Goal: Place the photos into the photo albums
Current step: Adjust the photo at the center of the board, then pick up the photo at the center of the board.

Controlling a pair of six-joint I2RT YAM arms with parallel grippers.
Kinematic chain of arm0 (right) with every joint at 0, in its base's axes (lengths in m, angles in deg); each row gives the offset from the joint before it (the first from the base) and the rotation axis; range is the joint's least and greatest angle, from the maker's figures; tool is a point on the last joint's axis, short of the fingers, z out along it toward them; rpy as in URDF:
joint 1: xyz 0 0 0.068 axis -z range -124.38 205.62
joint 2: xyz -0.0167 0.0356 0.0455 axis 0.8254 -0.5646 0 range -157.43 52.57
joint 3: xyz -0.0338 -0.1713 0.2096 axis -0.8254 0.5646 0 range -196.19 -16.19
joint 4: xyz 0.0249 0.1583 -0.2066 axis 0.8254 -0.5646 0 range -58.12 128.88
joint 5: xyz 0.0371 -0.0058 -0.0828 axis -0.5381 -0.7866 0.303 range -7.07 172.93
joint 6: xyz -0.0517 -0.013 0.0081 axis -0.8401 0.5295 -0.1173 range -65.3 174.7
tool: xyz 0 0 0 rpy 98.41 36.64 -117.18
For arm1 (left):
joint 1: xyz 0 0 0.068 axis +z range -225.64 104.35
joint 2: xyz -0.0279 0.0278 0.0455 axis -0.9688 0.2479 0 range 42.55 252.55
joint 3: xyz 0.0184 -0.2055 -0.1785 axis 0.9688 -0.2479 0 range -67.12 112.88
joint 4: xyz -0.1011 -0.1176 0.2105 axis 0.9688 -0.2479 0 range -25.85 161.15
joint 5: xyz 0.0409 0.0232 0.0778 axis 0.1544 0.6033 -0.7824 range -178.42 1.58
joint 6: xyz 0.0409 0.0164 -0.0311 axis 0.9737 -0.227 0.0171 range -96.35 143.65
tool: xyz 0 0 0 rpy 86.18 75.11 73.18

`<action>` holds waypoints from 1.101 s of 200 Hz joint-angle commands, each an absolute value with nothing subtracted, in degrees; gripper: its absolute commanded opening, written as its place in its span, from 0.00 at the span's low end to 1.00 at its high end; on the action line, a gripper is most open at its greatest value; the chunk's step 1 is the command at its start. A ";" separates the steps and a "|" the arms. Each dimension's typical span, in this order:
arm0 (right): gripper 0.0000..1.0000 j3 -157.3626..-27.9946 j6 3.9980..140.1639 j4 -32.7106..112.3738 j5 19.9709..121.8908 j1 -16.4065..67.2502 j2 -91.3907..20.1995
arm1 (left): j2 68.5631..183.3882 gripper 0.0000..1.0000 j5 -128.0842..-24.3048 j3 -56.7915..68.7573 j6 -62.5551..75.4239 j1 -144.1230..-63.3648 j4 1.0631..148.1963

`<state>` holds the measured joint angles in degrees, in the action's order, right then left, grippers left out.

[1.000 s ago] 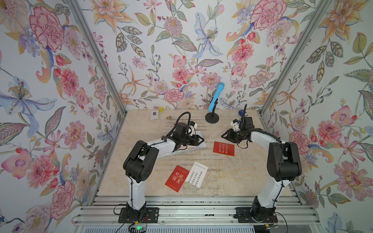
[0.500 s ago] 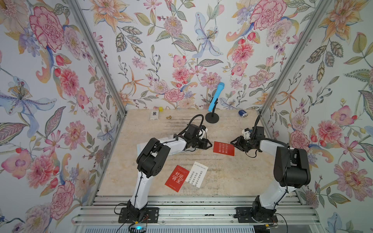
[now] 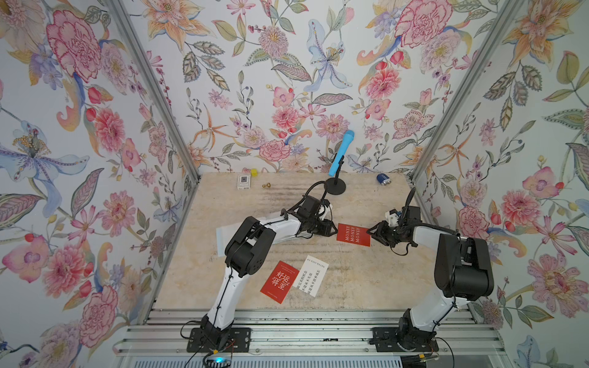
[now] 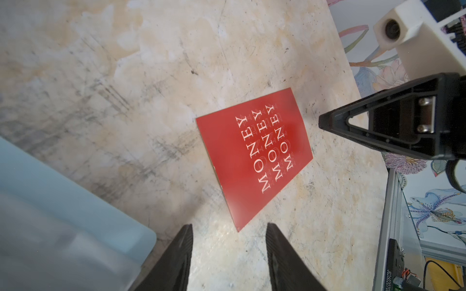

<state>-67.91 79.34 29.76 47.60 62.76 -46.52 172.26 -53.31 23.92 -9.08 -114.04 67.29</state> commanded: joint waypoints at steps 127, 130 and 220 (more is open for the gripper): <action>0.38 -63.22 76.46 30.18 46.42 64.05 -44.49 | 177.68 0.50 -53.97 29.53 -8.69 -116.01 66.79; 0.38 -63.17 76.43 30.22 46.31 64.04 -44.54 | 177.68 0.50 -53.97 29.51 -8.69 -116.06 66.84; 0.38 -63.86 78.64 32.25 42.39 63.37 -46.61 | 177.64 0.50 -53.18 27.92 -10.10 -117.13 68.67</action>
<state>-63.96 77.68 30.52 44.82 63.63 -45.19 176.39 -53.20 28.54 -9.67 -115.98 67.36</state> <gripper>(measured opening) 0.383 0.502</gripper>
